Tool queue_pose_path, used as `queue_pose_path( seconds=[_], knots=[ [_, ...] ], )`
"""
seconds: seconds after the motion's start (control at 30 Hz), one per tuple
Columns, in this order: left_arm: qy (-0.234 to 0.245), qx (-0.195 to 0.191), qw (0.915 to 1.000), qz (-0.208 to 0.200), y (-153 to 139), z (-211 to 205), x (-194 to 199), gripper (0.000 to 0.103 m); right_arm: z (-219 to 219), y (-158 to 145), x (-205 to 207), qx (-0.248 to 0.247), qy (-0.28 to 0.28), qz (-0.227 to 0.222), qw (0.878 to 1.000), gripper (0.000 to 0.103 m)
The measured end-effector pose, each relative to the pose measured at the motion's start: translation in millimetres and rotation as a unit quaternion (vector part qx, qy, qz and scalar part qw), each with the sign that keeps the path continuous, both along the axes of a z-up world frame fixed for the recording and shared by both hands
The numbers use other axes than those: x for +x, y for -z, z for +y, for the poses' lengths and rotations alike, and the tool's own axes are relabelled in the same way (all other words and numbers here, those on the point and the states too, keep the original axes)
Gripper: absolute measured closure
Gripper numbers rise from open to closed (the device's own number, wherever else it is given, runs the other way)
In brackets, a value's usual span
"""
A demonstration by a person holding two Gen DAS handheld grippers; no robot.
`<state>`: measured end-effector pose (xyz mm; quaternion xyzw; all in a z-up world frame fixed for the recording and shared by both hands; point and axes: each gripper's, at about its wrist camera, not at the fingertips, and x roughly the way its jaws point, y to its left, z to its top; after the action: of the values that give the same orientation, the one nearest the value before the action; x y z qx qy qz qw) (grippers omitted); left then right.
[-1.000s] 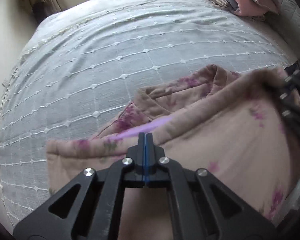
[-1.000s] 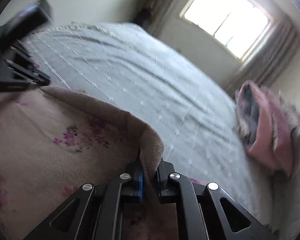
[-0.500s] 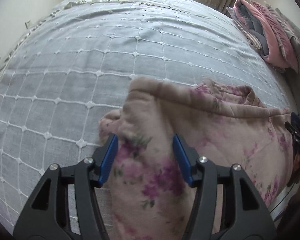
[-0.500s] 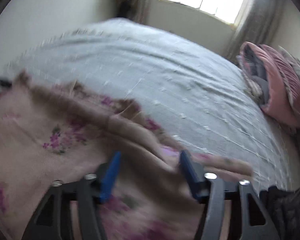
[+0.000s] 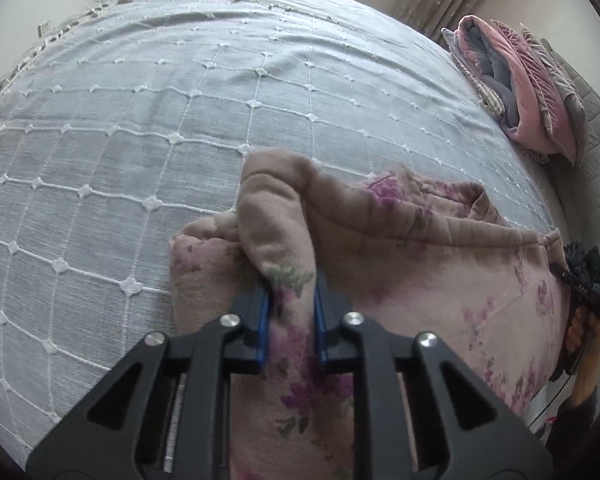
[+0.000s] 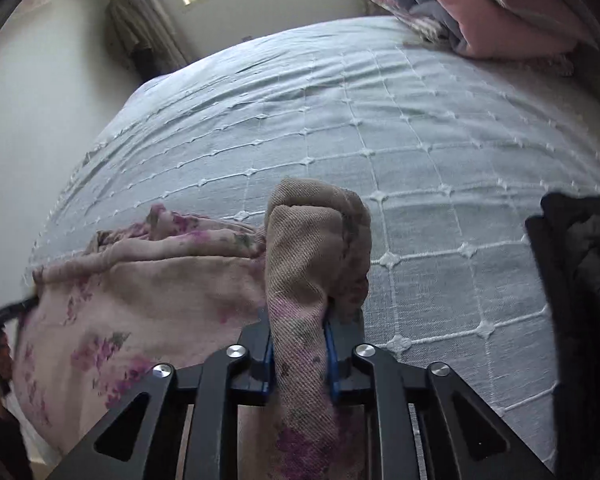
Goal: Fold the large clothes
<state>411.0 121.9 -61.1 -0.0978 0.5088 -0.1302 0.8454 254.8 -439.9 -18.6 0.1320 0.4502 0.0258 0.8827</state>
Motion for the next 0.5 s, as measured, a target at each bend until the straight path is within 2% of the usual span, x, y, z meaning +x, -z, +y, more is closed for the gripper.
queue_pose_path(
  seconds=[0.1,0.2,0.27,0.37,0.43,0.5],
  knots=[
    [-0.013,0.004,0.9992,-0.037,-26,1,-8,0.088,1,-16,-4,0.003,0.004,-0.02,1.0,0.09],
    [-0.033,0.01,0.9947,-0.097,-69,0,-22,0.09,12,-41,-10,-0.017,0.014,-0.063,0.998,0.091],
    [-0.051,0.006,0.9888,-0.14,-102,3,-32,0.09,20,-62,-14,-0.04,0.021,-0.099,0.994,0.092],
    [-0.084,0.0,0.9805,-0.178,-136,8,-31,0.09,27,-103,-25,-0.052,0.037,-0.175,0.982,0.092],
    [-0.093,0.034,0.9766,-0.191,-138,0,-19,0.09,25,-119,-21,-0.037,0.046,-0.203,0.977,0.092],
    [-0.106,0.064,0.9752,-0.183,-119,-9,2,0.09,29,-119,-1,-0.052,0.054,-0.202,0.976,0.092]
  ],
)
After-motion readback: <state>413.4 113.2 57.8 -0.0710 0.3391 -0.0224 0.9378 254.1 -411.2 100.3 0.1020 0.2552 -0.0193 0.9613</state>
